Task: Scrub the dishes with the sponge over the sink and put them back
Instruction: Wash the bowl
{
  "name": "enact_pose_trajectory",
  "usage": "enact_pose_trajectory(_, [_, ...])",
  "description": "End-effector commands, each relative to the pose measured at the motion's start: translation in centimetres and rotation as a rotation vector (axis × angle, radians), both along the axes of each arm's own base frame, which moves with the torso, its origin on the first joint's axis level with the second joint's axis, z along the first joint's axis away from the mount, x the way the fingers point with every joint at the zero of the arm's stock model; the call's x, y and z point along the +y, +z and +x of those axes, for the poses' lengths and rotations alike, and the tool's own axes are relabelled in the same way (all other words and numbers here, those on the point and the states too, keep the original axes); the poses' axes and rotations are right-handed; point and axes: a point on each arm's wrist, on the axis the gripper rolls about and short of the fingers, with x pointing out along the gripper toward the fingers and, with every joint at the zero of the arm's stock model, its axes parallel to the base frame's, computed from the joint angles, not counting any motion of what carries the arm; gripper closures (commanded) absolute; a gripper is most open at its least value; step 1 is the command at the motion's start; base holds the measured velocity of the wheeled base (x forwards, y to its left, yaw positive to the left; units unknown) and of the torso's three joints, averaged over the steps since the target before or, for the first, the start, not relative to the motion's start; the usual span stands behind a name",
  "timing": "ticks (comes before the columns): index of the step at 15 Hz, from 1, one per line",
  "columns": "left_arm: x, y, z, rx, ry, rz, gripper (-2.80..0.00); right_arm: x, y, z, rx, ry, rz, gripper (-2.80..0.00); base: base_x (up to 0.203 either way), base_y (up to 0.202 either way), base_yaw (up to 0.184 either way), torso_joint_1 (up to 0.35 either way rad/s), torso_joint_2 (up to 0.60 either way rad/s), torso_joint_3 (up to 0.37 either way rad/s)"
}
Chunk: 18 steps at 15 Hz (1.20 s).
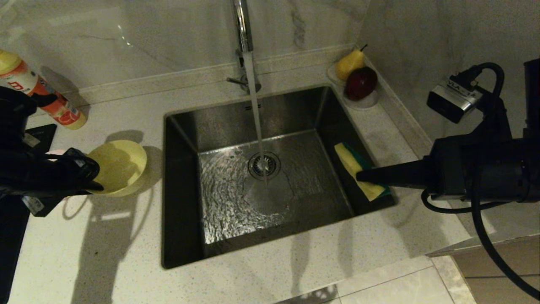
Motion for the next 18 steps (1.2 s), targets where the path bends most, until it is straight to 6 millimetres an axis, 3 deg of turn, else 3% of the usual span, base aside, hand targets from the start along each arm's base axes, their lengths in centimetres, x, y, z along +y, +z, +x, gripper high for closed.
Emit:
enact_pose_trajectory(1, [-1.4,3.8,-2.1,-0.143,-0.038,0.008,0.00,0.0,0.0,-0.1,0.003,0.007,0.004,0.00,0.000,0.000,0.000,0.000,0.00,0.000])
enact_pose_trajectory(3, [-3.6,4.6,-1.7,-0.175,-0.125,-0.008,0.00,0.0,0.0,-0.6,-0.004,0.019,0.008,0.00,0.000,0.000,0.000,0.000,0.00,0.000])
enact_pose_trajectory(7, [-9.2,4.3,1.3,-0.154,-0.301,-0.061,0.00,-0.4,0.4,-1.4,-0.021,0.021,0.011,0.00,0.000,0.000,0.000,0.000,0.00,0.000])
enact_pose_trajectory(13, [-17.6,-0.4,6.6,-0.024,-0.376,0.018,0.00,-0.9,-0.8,-2.0,-0.006,0.018,-0.001,0.00,0.000,0.000,0.000,0.000,0.00,0.000])
enact_pose_trajectory(18, [-20.4,-2.5,9.5,-0.002,-0.383,0.028,0.00,-1.4,-0.3,-2.6,-0.027,0.010,0.010,0.00,0.000,0.000,0.000,0.000,0.00,0.000])
